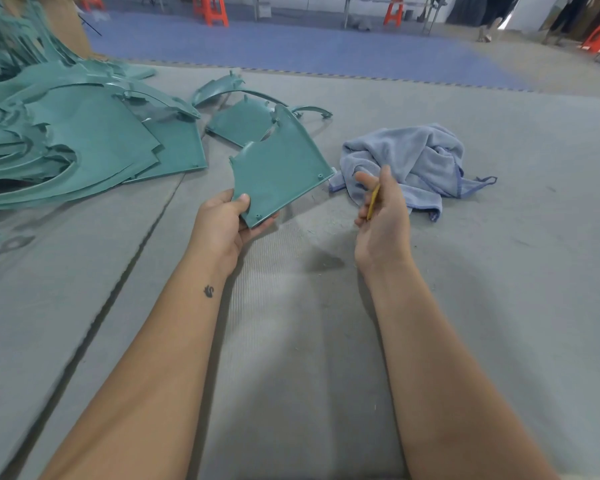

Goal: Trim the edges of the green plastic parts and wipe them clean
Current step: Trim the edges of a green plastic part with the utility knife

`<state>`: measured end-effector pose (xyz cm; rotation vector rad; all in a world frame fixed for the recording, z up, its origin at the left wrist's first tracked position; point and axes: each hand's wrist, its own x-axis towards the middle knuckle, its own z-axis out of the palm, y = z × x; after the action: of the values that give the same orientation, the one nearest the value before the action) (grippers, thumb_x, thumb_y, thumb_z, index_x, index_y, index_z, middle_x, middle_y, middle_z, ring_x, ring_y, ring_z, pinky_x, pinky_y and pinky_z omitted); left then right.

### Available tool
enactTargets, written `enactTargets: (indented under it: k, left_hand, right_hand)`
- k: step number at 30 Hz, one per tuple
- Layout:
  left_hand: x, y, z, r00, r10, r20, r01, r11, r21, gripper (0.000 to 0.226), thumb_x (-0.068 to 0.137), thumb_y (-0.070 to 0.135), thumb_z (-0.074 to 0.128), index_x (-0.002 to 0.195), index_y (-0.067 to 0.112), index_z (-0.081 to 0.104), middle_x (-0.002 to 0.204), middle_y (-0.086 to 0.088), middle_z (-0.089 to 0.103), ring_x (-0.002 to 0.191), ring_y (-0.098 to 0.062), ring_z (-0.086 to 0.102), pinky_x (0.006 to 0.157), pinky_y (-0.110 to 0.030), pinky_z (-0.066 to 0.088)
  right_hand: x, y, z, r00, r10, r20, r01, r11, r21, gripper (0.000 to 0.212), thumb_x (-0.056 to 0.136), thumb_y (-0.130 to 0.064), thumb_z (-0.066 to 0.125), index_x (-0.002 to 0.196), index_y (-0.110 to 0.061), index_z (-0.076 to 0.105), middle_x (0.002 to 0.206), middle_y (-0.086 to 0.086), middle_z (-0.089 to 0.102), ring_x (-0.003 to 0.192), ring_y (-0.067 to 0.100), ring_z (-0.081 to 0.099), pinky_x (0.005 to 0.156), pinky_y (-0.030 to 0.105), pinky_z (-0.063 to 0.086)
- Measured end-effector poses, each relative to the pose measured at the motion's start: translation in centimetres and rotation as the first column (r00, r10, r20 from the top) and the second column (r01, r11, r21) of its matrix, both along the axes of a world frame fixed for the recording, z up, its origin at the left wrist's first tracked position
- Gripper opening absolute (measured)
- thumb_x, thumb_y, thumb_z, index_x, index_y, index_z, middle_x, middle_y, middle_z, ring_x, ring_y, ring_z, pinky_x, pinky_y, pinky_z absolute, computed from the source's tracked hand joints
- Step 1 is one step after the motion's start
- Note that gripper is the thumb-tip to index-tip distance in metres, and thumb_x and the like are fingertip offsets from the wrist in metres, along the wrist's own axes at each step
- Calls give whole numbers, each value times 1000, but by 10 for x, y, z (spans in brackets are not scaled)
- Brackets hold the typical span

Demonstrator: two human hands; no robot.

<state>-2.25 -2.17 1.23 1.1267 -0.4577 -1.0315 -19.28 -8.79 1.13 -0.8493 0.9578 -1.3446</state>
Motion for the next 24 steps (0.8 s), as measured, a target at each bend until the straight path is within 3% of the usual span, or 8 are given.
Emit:
enactTargets:
  k: [2, 6, 13, 17, 21, 24]
  left_hand:
    - [0, 0, -1, 1000, -6, 21, 5, 1000, 5, 23, 102, 3, 39, 98, 11, 61, 86, -5, 72, 70, -18, 73, 56, -24, 56]
    - [-1, 0, -1, 999, -7, 54, 6, 1000, 24, 24, 101, 3, 40, 94, 12, 61, 88, -5, 72, 75, -20, 72, 57, -25, 57]
    - [-2, 0, -1, 997, -13, 71, 12, 1000, 23, 26, 101, 2, 40, 91, 13, 60, 71, 2, 74, 66, -17, 73, 54, -24, 56]
    - [-2, 0, -1, 997, -15, 72, 13, 1000, 22, 26, 101, 3, 40, 90, 14, 61, 72, 2, 74, 65, -16, 73, 53, -24, 56]
    - [-2, 0, -2, 997, -13, 78, 11, 1000, 24, 27, 101, 3, 40, 91, 15, 61, 74, 3, 74, 68, -15, 73, 55, -24, 56]
    - [-2, -1, -2, 997, -14, 77, 13, 1000, 17, 27, 102, 3, 39, 91, 15, 61, 74, 4, 75, 69, -14, 73, 55, -24, 56]
  right_hand:
    - [-1, 0, 0, 1000, 14, -23, -15, 997, -71, 17, 82, -41, 65, 81, -24, 66, 61, -19, 47, 56, -1, 42, 60, 16, 33]
    - [2, -1, -5, 995, 7, -97, -20, 991, -134, 4, 88, -11, 69, 86, -15, 68, 56, -18, 56, 62, -2, 53, 77, 19, 42]
    - [5, -6, -11, 995, 11, -99, -27, 987, -161, 9, 86, -9, 71, 79, -14, 71, 67, -9, 65, 71, 1, 60, 80, 19, 48]
    - [6, -5, -8, 994, -27, -108, 7, 982, -187, 12, 87, -6, 69, 77, -12, 68, 60, -14, 62, 63, -4, 56, 69, 9, 44]
    - [4, -1, -6, 995, -8, -98, -7, 989, -148, 23, 89, -7, 66, 70, -17, 60, 49, -18, 47, 51, -2, 42, 63, 17, 37]
    - [-2, -1, -3, 992, -70, -105, 61, 995, -81, 27, 86, -7, 65, 66, -19, 53, 54, -11, 37, 56, 8, 32, 61, 22, 28]
